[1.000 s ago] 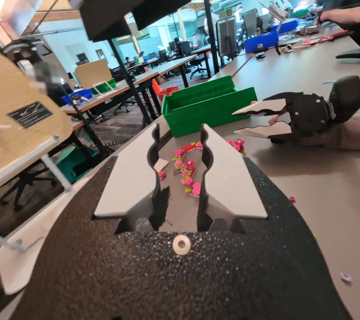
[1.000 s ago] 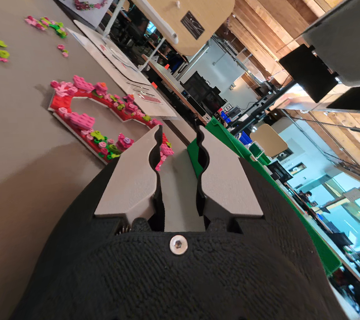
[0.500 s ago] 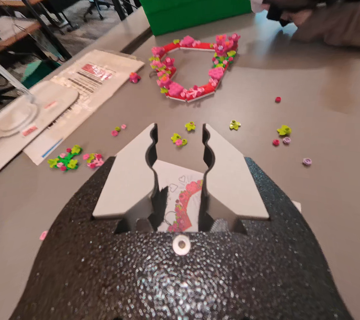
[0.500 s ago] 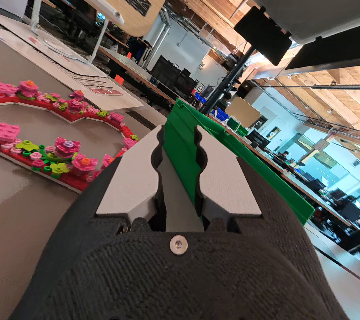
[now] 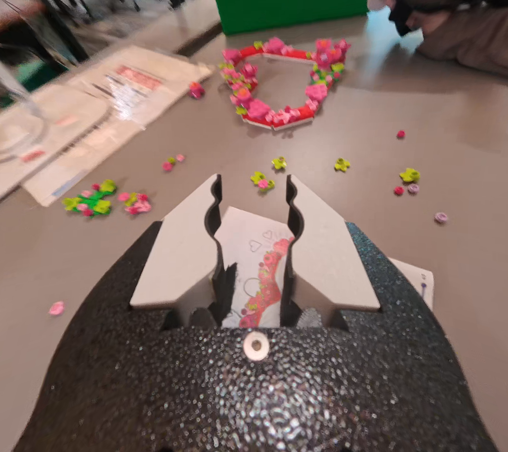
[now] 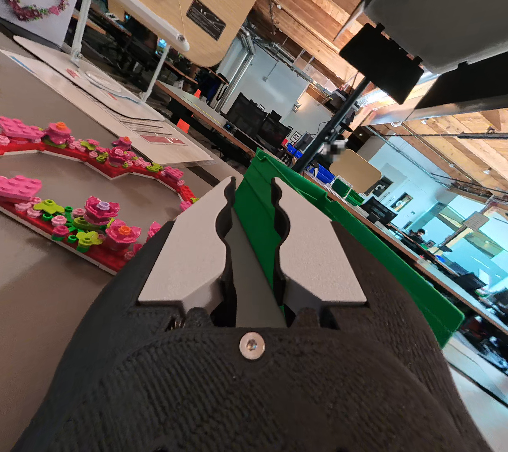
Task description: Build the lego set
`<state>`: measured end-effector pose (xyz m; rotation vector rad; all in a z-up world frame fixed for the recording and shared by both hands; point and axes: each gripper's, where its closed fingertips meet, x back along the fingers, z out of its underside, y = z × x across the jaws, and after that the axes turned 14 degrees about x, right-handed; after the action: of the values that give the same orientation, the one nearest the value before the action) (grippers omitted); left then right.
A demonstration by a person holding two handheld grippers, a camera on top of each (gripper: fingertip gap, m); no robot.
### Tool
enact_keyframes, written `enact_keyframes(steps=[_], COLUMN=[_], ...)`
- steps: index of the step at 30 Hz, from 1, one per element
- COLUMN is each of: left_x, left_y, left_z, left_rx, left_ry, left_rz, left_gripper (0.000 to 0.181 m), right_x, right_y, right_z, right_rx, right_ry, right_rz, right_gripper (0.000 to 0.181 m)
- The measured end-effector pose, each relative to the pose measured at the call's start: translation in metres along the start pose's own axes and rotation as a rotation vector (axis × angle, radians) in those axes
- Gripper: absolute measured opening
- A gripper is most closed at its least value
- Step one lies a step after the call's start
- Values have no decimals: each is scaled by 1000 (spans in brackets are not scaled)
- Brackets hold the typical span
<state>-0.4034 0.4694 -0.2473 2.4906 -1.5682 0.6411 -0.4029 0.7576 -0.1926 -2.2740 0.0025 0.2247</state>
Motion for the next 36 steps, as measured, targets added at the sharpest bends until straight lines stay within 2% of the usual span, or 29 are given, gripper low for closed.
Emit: enact_keyframes(steps=[1,2,4,5,7,10,13,18,22,31,36], left_x=[6,13,37,50,61,61,43,25,5,-42,-66], left_y=[3,5,0,-6,-10,-7,2,18,-5,-36,-26], left_z=[-10,-22,-55,-69,-79,-76,-54,-23,5,4,24], left_rx=[-24,-69,-240,-334,-409,-348,-212,-84,98,-35,-131], left_ry=[-67,-150,-399,-517,-586,-594,-452,-241,-27,150,275], left_rz=[-33,-68,-142,-187,-272,-287,-201,-155,36,130,70], left_gripper=[42,33,0,0,0,0,0,0,23,25,27], right_x=[0,1,2,2,2,0,-1,-2,-3,-9,-9], right_y=[-3,-6,-11,-12,-14,-14,-12,-8,-6,6,6], right_z=[1,2,3,3,3,3,2,0,0,-5,-6], right_rx=[-24,-47,-86,-101,-120,-131,-122,-105,-113,-85,-102], right_ry=[-3,-5,-13,-17,-26,-29,-38,-42,-43,-68,-80], right_rz=[8,17,30,33,33,31,16,2,-7,-65,-71], right_gripper=[24,24,24,23,23,22,22,21,21,20,19])
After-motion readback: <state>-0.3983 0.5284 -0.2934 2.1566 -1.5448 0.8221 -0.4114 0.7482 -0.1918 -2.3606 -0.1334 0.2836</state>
